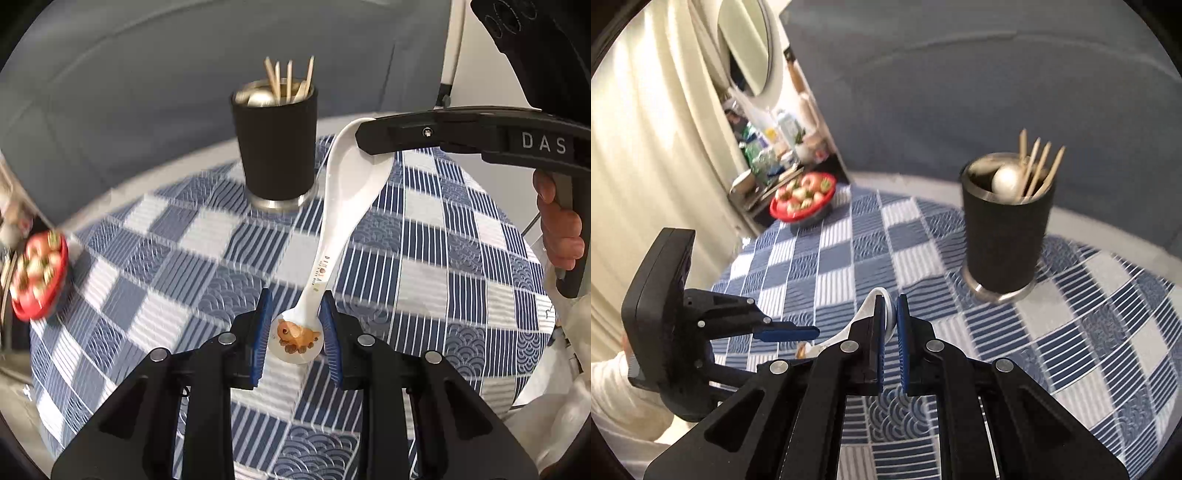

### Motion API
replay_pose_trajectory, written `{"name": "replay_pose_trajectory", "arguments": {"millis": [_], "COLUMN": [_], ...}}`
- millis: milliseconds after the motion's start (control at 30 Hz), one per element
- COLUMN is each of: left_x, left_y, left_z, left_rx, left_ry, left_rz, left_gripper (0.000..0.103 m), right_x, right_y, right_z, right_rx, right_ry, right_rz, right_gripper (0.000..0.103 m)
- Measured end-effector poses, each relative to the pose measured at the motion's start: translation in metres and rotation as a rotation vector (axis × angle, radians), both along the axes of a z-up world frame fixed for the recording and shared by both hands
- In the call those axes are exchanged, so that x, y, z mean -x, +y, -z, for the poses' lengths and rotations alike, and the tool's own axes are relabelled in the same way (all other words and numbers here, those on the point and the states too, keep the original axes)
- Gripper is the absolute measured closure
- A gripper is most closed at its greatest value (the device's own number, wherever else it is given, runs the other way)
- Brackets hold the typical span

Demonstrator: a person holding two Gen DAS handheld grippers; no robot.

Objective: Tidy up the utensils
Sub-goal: 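Grasp the white spoon's bowl with the left tool and lift it, then carry the white spoon over the black cup and lower it in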

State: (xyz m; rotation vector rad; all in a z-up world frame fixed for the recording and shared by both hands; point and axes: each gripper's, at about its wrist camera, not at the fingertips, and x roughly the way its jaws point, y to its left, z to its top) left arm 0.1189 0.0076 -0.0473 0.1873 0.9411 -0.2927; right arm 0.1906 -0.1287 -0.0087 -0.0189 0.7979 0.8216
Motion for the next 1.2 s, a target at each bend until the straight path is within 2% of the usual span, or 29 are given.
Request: {"name": "replay_pose_trajectory", "arguments": {"millis": [133, 333, 567, 833, 1200], "left_x": [-0.019, -0.058, -0.103, -0.152, -0.211], "left_y": [-0.010, -0.025, -0.041, -0.042, -0.029], "left_z": [-0.025, -0.063, -0.084, -0.082, -0.044], "left_rx": [-0.012, 0.013, 0.008, 0.051, 0.141], "left_ry": [-0.052, -0.116, -0.161, -0.159, -0.085], "left_rz": [0.026, 0.067, 0.109, 0.137, 0.145], "left_gripper": [0.075, 0.075, 0.075, 0.075, 0.075], "right_x": [-0.010, -0.031, -0.057, -0.089, -0.124], "right_y": [-0.015, -0.036, -0.051, -0.048, -0.011], "right_z": [-0.027, -0.070, -0.102, -0.110, -0.087], "right_rx": [-0.016, -0.019, 0.009, 0.063, 0.203], "right_ry": [-0.066, -0.165, -0.256, -0.309, -0.329], "right_rz": [0.040, 0.091, 0.145, 0.188, 0.166], "right_gripper": [0.097, 0.097, 0.097, 0.096, 0.095]}}
